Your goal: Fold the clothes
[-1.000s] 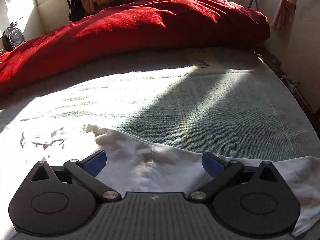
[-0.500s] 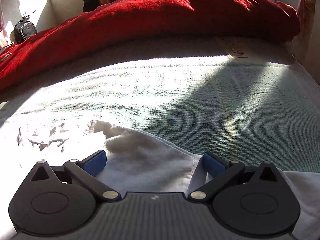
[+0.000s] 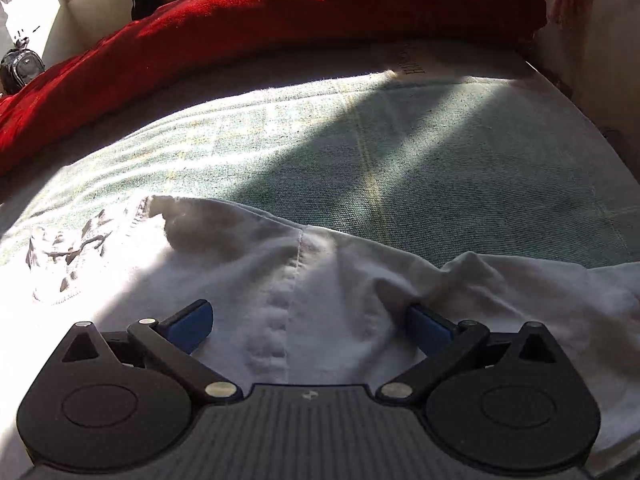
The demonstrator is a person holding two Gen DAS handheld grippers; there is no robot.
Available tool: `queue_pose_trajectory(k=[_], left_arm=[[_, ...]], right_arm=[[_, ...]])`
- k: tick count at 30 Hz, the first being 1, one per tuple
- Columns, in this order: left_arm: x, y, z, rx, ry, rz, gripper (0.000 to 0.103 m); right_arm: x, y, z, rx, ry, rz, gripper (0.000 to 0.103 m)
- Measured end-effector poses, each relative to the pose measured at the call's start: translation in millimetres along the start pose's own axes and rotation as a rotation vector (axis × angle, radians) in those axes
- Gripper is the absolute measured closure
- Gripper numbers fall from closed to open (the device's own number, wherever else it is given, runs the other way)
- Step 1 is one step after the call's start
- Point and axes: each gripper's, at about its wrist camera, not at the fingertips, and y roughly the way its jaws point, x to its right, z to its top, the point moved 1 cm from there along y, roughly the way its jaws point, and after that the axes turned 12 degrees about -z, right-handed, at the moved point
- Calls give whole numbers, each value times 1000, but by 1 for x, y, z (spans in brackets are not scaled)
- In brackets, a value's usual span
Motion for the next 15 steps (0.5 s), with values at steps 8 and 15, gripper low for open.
queue_pose_trajectory(k=[8, 15], left_arm=[[3, -4, 1, 13, 7, -2, 2], [11, -9, 3, 27, 27, -17, 2]], right_arm=[[7, -34, 8, 30, -2, 73, 0], [21, -85, -29, 1, -1, 173, 0]])
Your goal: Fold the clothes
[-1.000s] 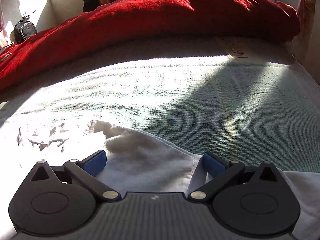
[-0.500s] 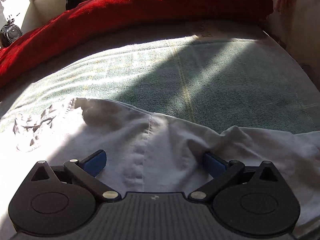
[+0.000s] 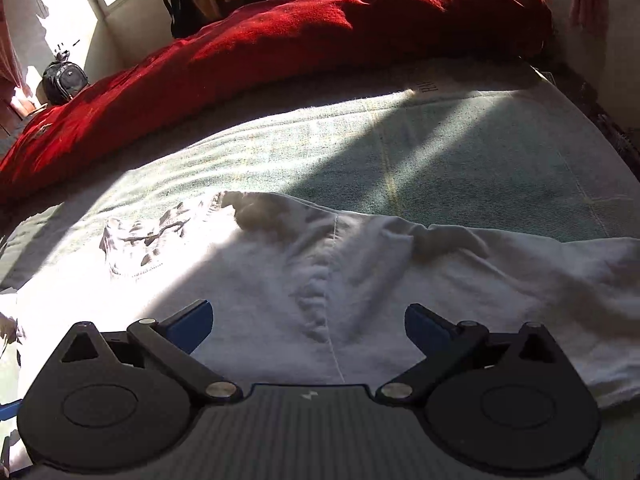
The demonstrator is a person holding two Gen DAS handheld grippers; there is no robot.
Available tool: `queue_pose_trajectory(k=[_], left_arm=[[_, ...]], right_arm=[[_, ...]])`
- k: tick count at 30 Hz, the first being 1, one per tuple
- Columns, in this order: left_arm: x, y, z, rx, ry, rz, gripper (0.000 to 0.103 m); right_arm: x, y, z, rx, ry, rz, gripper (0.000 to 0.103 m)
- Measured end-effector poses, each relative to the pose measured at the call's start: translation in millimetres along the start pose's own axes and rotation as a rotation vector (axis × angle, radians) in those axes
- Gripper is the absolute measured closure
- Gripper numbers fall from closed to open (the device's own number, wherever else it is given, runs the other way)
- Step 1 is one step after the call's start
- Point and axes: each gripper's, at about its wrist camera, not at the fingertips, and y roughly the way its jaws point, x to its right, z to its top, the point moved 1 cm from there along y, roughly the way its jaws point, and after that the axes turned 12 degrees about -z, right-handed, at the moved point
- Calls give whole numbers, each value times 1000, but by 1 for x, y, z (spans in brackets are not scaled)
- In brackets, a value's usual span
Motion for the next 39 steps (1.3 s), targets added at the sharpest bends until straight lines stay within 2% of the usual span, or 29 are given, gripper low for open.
queue_pose_trajectory(k=[2, 6, 10, 12, 16, 19, 22, 24, 28, 32, 36, 39], left_arm=[[2, 0, 0, 0, 6, -3, 2], [3, 0, 0, -1, 8, -5, 2], [2, 0, -1, 1, 4, -7, 2], [1, -1, 0, 3, 2, -4, 2], [0, 0, 0, 1, -1, -3, 2], [1, 2, -1, -6, 4, 5, 2], [2, 3, -1, -12, 14, 15, 2], [4, 1, -1, -7, 16, 4, 2], [10, 0, -1, -3, 30, -11, 2], [18, 5, -2, -16, 57, -12, 2], [23, 13, -5, -31, 69, -30, 2], [22, 21, -7, -51, 68, -33, 2]], right_arm=[[1, -1, -13, -36, 5, 25, 0], [6, 11, -40, -125, 14, 2, 0], [12, 0, -50, -150, 5, -32, 0], [10, -10, -45, -115, 12, -32, 0], [-12, -18, -33, -46, -2, 76, 0], [-29, -3, -38, -91, -44, 86, 0], [-36, 9, -55, -143, -84, 53, 0], [-30, 4, -65, -130, -84, 55, 0], [-12, -22, -72, -135, -34, 51, 0], [20, -52, -57, -37, 10, -63, 0], [73, -66, -31, 73, 175, -132, 0], [119, -58, -9, 124, 331, -136, 0]])
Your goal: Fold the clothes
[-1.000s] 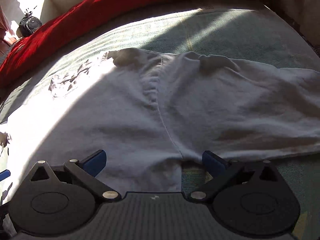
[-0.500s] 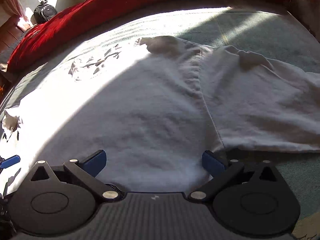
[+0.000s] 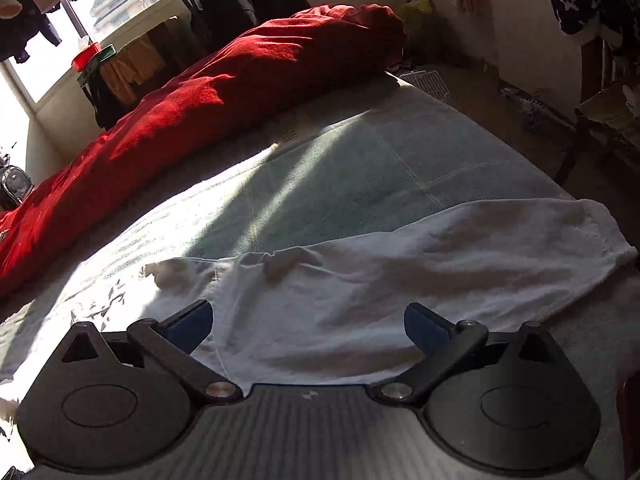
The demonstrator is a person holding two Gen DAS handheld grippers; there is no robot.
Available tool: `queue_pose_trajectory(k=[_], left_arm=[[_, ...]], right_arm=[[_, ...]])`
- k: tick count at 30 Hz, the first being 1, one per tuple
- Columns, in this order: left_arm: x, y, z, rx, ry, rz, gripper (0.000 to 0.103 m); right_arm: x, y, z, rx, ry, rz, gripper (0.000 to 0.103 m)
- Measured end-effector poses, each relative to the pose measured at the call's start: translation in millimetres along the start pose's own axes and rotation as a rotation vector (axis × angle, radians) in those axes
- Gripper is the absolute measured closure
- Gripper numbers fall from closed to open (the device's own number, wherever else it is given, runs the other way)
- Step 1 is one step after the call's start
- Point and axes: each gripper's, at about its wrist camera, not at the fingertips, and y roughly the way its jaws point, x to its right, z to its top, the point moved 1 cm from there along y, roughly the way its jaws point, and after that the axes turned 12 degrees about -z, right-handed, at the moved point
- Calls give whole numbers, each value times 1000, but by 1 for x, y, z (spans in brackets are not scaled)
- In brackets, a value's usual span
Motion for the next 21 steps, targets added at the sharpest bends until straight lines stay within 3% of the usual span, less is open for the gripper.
queue_pose_trajectory(k=[6, 9, 12, 17, 21], left_arm=[[-8, 10, -3, -1, -20, 5, 1], [-15, 12, -3, 14, -48, 9, 1], [-17, 13, -3, 20, -54, 10, 1], [-15, 13, -1, 25, -47, 21, 1], [-14, 9, -2, 27, -49, 20, 1]], right_arm=[[18, 63, 30, -30, 47, -35, 0], [17, 102, 29, -67, 3, -88, 0], [20, 126, 30, -25, -80, -175, 0], [30, 140, 49, 9, -87, -268, 0], [18, 111, 46, 27, -68, -218, 0]])
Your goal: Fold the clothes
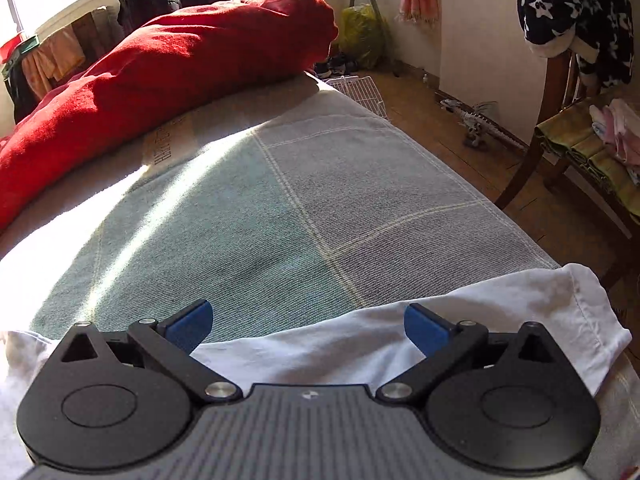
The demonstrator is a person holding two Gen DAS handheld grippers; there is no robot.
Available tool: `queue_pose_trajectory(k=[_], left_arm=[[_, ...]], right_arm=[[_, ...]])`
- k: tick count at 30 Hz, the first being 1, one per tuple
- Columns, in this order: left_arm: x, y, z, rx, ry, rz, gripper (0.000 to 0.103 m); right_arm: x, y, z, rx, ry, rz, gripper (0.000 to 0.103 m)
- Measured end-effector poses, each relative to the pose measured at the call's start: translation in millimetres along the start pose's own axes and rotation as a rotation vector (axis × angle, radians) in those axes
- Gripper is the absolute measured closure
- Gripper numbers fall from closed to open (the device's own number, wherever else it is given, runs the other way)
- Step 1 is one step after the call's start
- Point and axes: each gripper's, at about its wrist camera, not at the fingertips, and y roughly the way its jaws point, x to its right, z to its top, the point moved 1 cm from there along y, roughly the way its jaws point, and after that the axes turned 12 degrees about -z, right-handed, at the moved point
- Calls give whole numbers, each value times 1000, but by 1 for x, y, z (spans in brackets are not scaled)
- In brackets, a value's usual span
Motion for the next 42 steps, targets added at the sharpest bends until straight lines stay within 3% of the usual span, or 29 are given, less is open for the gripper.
queue_pose_trajectory(k=[2, 6, 10, 15, 19, 22, 24, 28, 33, 42], left_arm=[[0, -1, 0, -1, 1, 1, 1], [0, -1, 0, -4, 4, 9, 1], [-3, -1, 0, -2, -7, 6, 1], [-4, -2, 1, -1, -11, 8, 1], [-3, 0, 0, -4, -4, 14, 1], [-2, 0, 0, -6, 3, 21, 1], [-2, 1, 0, -3, 2, 21, 1], [-2, 2, -2, 4, 11, 23, 1], [-3, 3, -4, 16, 18, 22, 1], [-3, 6, -3, 21, 18, 25, 1]], right_arm=[[-12, -18, -9, -18, -50, 38, 0], [-40, -27, -28, -102, -200, 28, 0], [-57, -8, -35, -101, -295, -69, 0], [-33, 11, -12, -53, -156, -80, 0], [3, -17, -4, -41, -90, 36, 0], [34, -24, -9, -95, -41, 126, 0], [49, -20, -16, -136, -26, 110, 0], [74, 3, -24, -101, -3, -25, 0], [106, 36, -15, -21, 112, -53, 0], [130, 49, 3, 57, 117, 2, 0]])
